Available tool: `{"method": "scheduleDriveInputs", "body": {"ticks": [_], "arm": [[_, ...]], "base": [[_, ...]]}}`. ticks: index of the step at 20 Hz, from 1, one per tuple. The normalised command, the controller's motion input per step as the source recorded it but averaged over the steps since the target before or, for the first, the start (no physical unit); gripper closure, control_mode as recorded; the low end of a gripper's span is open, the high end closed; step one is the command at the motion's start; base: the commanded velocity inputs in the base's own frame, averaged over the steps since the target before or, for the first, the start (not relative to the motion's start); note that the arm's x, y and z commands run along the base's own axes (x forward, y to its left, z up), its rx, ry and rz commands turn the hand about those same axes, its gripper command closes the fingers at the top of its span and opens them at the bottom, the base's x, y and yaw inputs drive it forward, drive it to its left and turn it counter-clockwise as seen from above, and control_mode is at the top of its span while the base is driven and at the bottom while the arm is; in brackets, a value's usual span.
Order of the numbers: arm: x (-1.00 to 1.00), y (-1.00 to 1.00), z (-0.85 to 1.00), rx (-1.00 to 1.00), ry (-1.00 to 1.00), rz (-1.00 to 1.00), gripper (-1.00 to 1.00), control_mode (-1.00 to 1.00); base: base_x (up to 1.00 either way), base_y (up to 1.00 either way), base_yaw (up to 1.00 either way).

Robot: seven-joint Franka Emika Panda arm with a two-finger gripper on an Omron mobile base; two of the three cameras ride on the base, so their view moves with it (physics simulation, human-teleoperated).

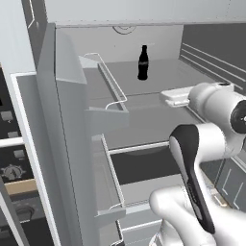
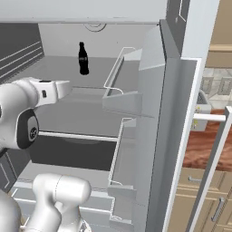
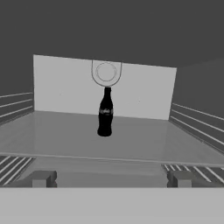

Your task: Open the fridge, grab two sodas, and place both sodas inside the bowl with ice on the dining counter.

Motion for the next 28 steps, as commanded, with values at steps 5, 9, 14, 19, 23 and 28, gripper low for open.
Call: {"method": "scheduleDriveInputs", "body": {"ticks": [5,9,14,19,23,28], "arm": [[0.22,0.0,0.28,0.0,-0.04,-0.03,-1.0,-1.0],[0.23,-0.01,0.08,0.0,0.0,0.0,-1.0,-1.0],[0.45,0.0,0.0,0.02,0.0,0.0,-1.0,-1.0],[0.54,0.03,0.0,0.03,0.0,0.0,-1.0,-1.0],[0.62,0.18,0.02,0.04,0.02,0.0,-1.0,-1.0],[0.6,0.18,0.02,0.02,0.03,0.0,-1.0,-1.0]], "base": [[0.0,0.0,0.0],[0.0,0.0,0.0],[0.0,0.0,0.0],[0.0,0.0,0.0],[0.0,0.0,0.0],[0.0,0.0,0.0]]}}
